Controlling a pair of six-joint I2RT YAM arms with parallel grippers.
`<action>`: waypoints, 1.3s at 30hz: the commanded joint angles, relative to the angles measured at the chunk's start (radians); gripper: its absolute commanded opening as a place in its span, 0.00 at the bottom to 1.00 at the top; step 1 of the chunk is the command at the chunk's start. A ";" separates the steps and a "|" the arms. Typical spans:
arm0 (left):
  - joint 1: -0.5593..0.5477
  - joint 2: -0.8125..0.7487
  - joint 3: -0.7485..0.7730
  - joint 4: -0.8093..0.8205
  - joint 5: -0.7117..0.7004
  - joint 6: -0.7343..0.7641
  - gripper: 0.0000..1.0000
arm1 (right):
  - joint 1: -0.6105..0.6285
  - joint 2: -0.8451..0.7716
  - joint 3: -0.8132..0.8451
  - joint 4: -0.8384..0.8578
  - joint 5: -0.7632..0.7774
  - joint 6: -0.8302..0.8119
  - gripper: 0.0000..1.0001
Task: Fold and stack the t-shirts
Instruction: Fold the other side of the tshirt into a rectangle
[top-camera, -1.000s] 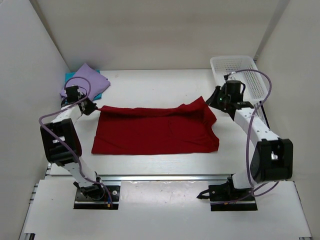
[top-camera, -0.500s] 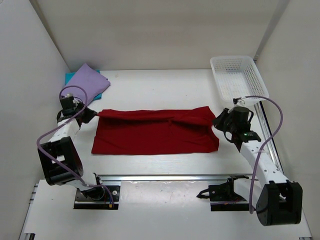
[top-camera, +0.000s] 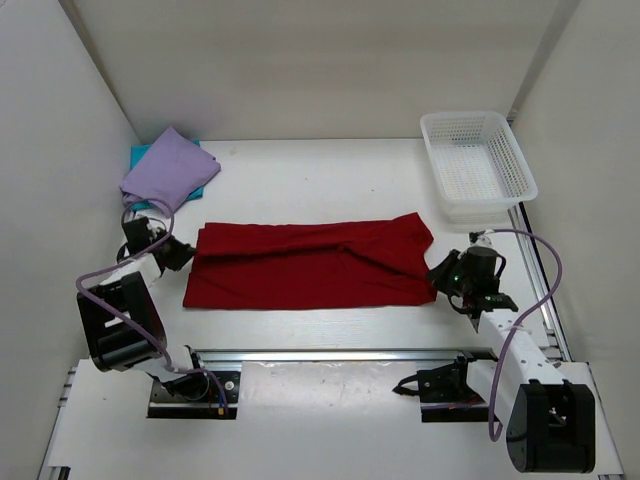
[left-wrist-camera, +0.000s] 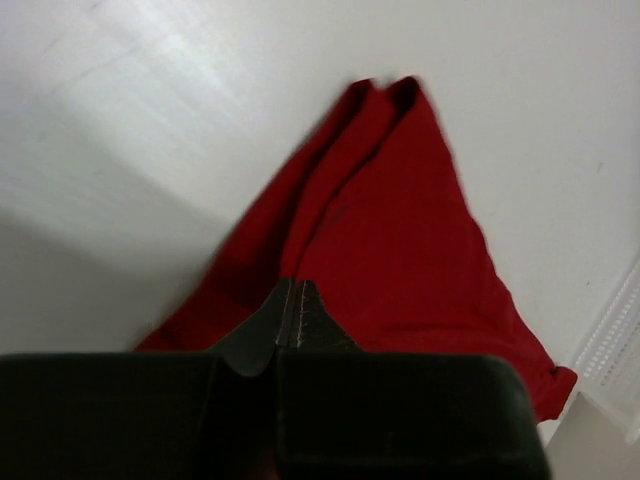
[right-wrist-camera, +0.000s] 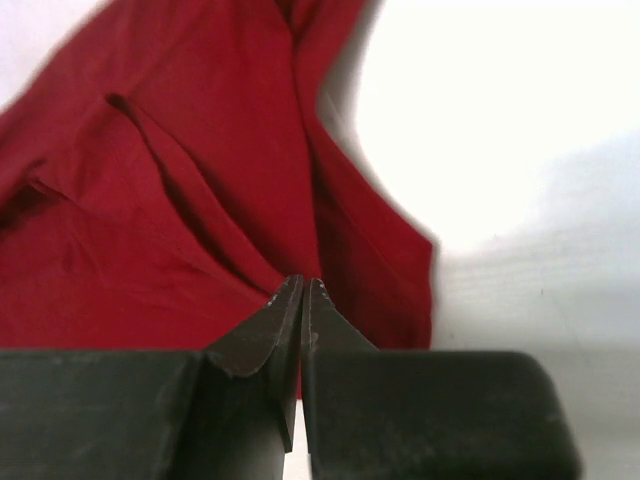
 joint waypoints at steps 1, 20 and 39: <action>0.054 0.014 -0.060 0.051 0.053 -0.040 0.02 | 0.002 -0.032 -0.052 0.066 0.020 0.022 0.00; -0.309 -0.283 -0.031 0.161 -0.209 -0.073 0.46 | 0.242 0.186 0.232 0.173 0.012 -0.087 0.00; -0.794 -0.156 -0.248 0.420 -0.146 -0.122 0.44 | 0.248 0.775 0.465 0.374 -0.215 -0.090 0.42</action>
